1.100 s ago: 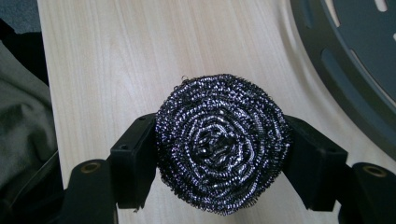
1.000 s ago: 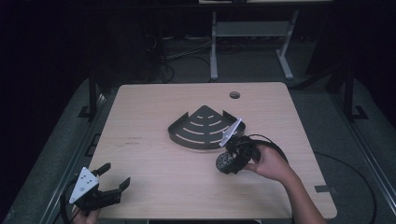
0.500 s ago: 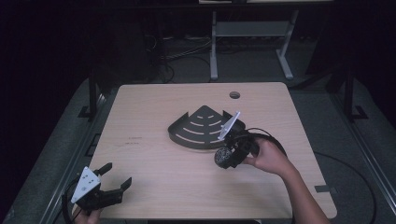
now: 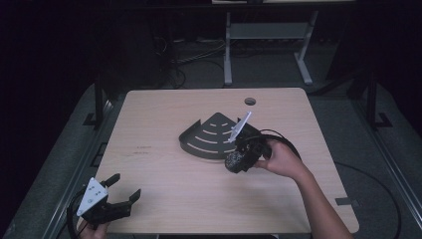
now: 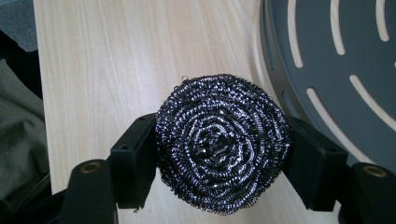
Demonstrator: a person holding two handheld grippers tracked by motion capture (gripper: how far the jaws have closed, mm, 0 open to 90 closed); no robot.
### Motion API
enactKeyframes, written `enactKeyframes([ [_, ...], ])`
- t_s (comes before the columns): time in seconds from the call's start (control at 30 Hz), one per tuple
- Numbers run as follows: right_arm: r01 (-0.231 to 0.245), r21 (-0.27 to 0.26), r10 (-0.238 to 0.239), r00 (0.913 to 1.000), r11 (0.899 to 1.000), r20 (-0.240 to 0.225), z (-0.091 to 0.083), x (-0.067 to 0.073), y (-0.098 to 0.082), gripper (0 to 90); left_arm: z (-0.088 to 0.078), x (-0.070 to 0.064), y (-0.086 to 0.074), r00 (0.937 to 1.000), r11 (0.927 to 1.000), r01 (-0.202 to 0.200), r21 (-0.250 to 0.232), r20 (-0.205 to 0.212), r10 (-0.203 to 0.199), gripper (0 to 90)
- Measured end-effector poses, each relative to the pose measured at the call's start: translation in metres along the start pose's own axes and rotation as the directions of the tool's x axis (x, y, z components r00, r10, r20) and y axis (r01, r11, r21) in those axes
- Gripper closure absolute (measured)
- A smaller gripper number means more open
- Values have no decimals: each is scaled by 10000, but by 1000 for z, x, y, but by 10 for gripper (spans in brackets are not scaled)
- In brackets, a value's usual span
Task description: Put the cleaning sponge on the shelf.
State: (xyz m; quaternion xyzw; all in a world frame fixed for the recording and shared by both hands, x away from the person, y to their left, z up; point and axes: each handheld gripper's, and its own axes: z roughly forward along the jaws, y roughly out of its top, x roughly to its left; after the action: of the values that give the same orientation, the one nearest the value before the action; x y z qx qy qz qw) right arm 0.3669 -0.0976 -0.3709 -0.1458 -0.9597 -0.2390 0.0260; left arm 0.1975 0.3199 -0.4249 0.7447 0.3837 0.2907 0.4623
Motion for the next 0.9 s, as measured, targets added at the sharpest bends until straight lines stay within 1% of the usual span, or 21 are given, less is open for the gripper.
enactKeyframes([
  [0.07, 82, 6, -82, 10000, 10000, 12, 0, -2, 2, 315, 0, 0, 0, 10000, 10000, 4, -7, -15, -4, 132],
  [0.13, 69, 44, -69, 10000, 10000, 24, 0, -4, 6, 315, -1, 0, 0, 10000, 10000, 4, -29, 7, -4, 132],
  [0.2, 89, -9, -89, 9999, 10000, -50, 0, -6, 9, 315, -1, 0, -1, 10000, 10000, 8, -1, -4, -8, 133],
  [0.27, 134, 66, -135, 9999, 9999, 35, 1, -7, 11, 315, -1, 1, -1, 10000, 10000, 19, -19, -32, -19, 133],
  [0.43, 193, 24, -194, 9998, 9998, 22, 2, -12, 19, 315, -2, 1, -1, 10000, 10000, 31, -51, -24, -32, 133],
  [0.5, 183, 53, -183, 9998, 9998, -41, 3, -15, 21, 315, -2, 1, -1, 10000, 10000, 8, -51, -40, -8, 132],
  [0.53, 197, 91, -197, 9998, 9998, 10, 3, -16, 22, 316, -2, 1, -1, 10000, 10000, 8, -51, -40, -8, 132],
  [0.57, 131, 110, -131, 9999, 9999, -2, 4, -17, 23, 315, -1, 1, -1, 10000, 10000, 9, -49, -33, -9, 133],
  [0.73, 155, 181, -154, 9999, 9997, -28, 5, -22, 27, 315, -2, 2, -1, 10000, 10000, 11, -61, -57, -11, 133],
  [0.83, 146, 137, -145, 9999, 9998, -45, 5, -25, 30, 316, -2, 2, -1, 10000, 10000, 38, -50, -71, -39, 133],
  [0.9, 110, 238, -110, 9999, 9997, -3, 5, -29, 34, 315, -2, 2, -1, 10000, 10000, 19, -78, -82, -20, 133],
])
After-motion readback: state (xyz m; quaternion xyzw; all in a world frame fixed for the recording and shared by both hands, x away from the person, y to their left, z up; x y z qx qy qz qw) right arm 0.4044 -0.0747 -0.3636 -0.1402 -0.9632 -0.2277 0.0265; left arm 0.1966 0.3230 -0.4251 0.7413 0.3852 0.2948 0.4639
